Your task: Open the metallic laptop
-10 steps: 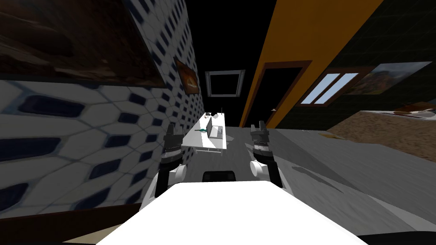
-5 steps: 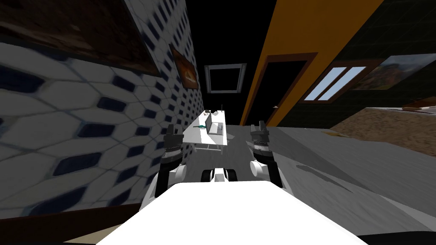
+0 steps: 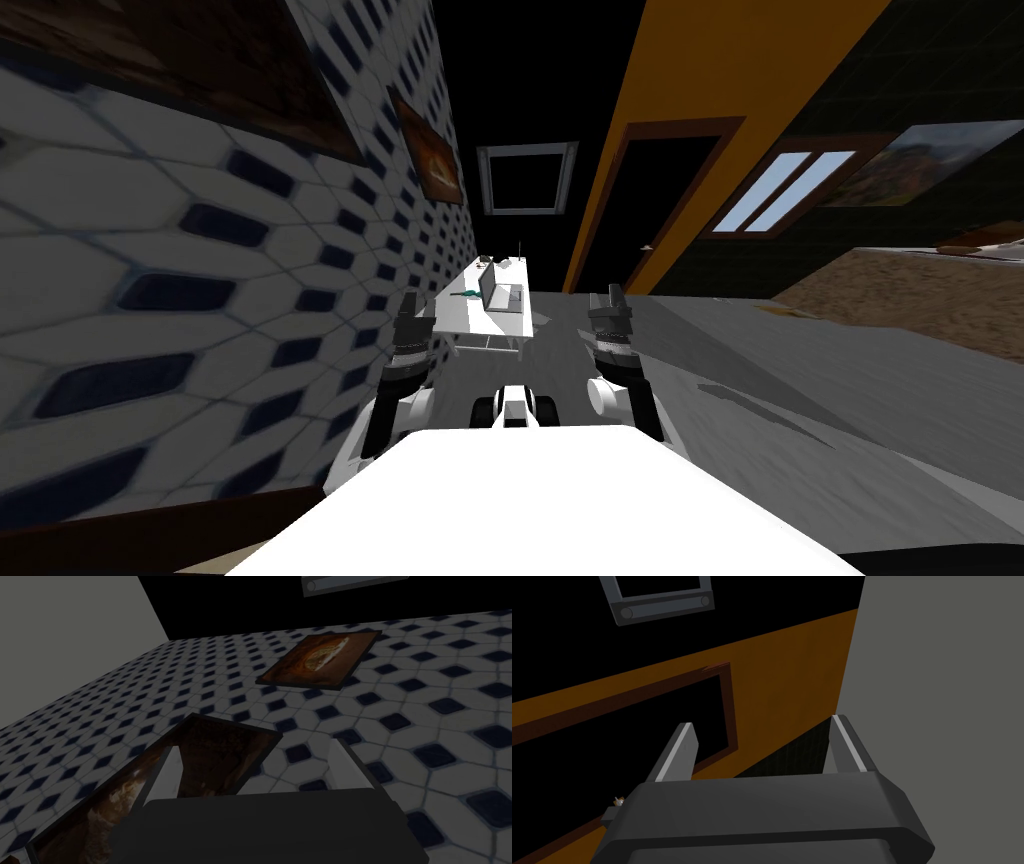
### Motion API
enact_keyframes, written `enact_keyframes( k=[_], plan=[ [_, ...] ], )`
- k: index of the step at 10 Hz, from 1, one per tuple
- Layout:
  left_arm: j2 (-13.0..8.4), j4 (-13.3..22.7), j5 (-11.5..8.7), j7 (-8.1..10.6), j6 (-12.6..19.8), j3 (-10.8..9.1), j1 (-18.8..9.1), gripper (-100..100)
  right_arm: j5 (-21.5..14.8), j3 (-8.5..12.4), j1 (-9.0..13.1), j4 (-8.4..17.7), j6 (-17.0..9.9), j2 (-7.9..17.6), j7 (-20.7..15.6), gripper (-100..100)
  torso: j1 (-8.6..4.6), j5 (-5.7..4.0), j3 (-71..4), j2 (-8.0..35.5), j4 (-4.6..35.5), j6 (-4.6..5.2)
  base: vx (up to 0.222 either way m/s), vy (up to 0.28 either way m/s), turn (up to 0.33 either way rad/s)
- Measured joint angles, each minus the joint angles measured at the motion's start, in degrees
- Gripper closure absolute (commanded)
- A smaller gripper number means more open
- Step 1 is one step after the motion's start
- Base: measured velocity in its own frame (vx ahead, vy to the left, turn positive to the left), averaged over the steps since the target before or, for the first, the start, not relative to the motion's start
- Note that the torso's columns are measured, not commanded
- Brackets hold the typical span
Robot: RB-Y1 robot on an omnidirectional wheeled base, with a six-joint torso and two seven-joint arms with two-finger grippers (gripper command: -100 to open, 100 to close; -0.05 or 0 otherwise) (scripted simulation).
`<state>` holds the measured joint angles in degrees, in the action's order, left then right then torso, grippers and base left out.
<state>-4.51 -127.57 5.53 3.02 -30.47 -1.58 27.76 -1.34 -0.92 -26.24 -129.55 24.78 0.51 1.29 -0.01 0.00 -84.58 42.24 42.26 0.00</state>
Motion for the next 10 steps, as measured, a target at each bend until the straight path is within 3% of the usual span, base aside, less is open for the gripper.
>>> enact_keyframes(
  k=[3, 10],
  plan=[
    [-3.0, 3.5, 0.8, -0.58, 2.5, -0.71, -1.9, -100, 0.0, 0.0, 0.0, 0.0, 0.0, 0.0, 0.0, 0, -0.02, 0.00, 0.0, 0.0, 0.0, 0.00, 0.038, -0.020, -0.083],
    [-4.4, 11.7, 3.3, -3.00, 8.4, -1.03, -6.5, -100, 0.0, 0.0, 0.0, 0.0, 0.0, 0.0, 0.0, 0, 0.01, 0.00, 0.0, 0.0, 0.0, 0.00, 0.034, -0.015, -0.063]
  ],
)
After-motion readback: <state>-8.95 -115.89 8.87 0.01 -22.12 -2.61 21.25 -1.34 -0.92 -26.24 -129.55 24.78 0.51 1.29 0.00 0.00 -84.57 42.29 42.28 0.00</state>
